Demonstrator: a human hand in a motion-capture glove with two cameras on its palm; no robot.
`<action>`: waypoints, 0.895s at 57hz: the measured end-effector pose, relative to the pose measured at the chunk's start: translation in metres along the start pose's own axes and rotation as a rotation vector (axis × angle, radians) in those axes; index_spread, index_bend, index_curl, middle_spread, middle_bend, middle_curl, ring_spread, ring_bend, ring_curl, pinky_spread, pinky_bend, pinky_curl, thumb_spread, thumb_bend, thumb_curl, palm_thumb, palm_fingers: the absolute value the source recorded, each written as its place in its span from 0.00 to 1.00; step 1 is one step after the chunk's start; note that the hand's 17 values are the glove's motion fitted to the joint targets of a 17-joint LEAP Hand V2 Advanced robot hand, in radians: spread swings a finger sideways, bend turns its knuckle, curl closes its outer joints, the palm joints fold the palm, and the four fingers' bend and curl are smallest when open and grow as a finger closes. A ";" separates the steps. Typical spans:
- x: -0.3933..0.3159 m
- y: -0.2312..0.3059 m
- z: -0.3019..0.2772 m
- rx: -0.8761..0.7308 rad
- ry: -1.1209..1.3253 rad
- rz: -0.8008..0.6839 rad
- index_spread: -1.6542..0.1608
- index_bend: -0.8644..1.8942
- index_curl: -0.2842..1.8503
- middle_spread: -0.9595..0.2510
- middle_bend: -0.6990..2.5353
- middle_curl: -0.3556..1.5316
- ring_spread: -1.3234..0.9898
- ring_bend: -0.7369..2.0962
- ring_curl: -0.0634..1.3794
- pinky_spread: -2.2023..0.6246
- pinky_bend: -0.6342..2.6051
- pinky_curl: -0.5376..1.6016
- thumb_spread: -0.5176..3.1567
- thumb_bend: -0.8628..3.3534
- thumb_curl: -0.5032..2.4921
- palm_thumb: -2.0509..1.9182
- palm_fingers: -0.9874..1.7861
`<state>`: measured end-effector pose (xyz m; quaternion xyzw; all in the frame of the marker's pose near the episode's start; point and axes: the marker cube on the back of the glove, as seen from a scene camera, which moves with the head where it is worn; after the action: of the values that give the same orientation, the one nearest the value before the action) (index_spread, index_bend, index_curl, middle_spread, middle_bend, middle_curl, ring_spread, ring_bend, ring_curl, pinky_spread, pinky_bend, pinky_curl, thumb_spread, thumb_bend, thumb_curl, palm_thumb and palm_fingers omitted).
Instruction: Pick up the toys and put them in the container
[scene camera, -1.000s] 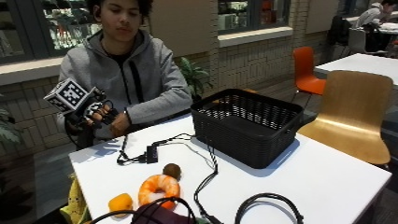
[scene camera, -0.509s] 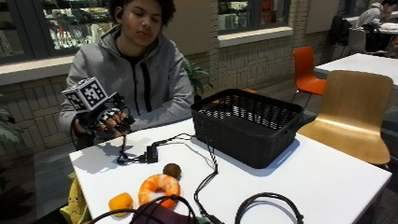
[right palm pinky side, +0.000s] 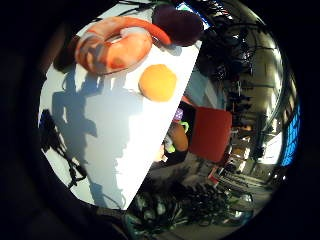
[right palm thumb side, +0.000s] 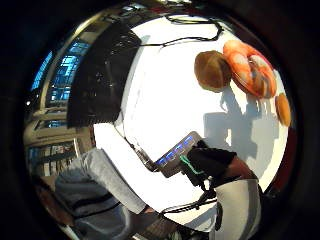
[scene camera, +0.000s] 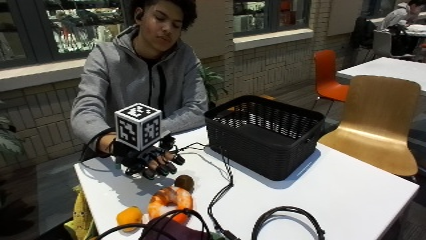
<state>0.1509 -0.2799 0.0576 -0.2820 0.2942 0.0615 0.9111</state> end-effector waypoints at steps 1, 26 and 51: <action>0.000 -0.004 0.001 -0.005 0.007 0.002 0.75 0.37 0.26 0.81 0.28 0.35 0.50 0.34 0.17 0.76 0.38 0.41 0.48 0.28 0.25 0.55 0.27; -0.003 -0.062 0.014 -0.145 0.139 0.031 0.74 0.41 0.31 0.83 0.25 0.31 0.54 0.29 0.12 0.77 0.32 0.40 0.46 0.23 0.26 0.55 0.27; -0.017 -0.064 0.025 0.015 0.087 -0.036 0.74 0.71 0.43 0.81 0.25 0.29 0.54 0.28 0.04 0.77 0.27 0.40 0.50 0.23 0.28 0.59 0.31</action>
<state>0.1669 -0.3187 0.1147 -0.2828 0.3287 0.0304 0.9006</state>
